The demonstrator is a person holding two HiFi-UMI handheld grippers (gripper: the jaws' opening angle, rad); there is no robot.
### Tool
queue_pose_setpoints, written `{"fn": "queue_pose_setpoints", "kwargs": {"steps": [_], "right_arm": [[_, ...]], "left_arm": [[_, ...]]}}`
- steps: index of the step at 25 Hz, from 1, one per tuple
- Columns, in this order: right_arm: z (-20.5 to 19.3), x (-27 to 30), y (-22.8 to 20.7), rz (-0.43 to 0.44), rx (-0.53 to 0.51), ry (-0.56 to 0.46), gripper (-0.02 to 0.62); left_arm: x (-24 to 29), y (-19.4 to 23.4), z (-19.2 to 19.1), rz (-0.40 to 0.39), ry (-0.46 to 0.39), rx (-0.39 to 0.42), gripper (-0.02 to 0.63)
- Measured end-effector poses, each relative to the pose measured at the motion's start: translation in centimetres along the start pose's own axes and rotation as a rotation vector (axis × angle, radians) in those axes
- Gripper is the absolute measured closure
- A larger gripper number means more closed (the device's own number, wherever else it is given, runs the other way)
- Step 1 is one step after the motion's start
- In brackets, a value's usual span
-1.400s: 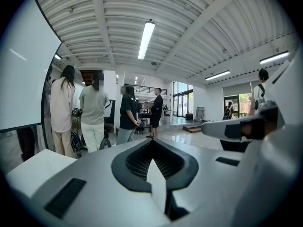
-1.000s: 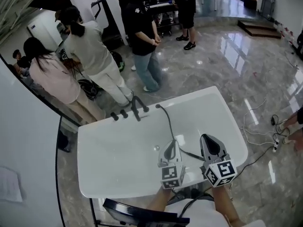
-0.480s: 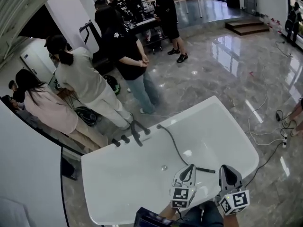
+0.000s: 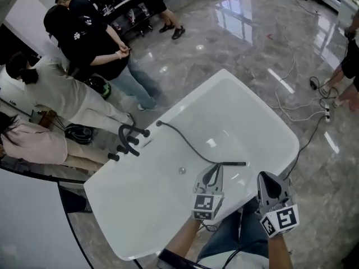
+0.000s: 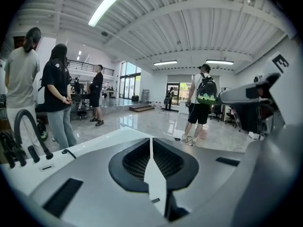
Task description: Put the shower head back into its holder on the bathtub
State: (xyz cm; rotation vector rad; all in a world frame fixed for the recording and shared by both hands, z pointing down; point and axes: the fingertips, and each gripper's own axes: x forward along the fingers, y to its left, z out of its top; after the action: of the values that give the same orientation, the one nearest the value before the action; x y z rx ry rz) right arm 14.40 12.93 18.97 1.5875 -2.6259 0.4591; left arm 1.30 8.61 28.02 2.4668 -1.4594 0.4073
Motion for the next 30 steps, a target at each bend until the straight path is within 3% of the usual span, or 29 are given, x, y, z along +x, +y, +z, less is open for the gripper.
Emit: {"fn": "queue_pose_setpoints", "kwargs": {"steps": [13,17,19,23,30], "right_arm": [[-7.5,1.9,-7.2,0.006,0.127,0.091,0.588],[-10.2,3.2,-9.0,0.043,0.156,0.136,0.588],[-11.8,4.0,-10.1,0.059,0.158,0.157,0.588],[-14.6,5.5,-12.3,0.092,0.165,0.198,0.588],[-17.9,6.9,-15.8,0.123,0.152,0.229,0.588]], "left_arm": [[9.6,-1.4,-15.0,-0.120,0.287,-0.060,0.602],[12.8,-2.9,-20.3,-0.205,0.405,-0.030,0.596],[14.6,-3.5,-23.2,-0.254,0.465,-0.022,0.541],[17.6,-4.1,-28.7,-0.315,0.567,0.017,0.513],[20.9,-4.4,-38.0,-0.399,0.707,0.146,0.484]]}}
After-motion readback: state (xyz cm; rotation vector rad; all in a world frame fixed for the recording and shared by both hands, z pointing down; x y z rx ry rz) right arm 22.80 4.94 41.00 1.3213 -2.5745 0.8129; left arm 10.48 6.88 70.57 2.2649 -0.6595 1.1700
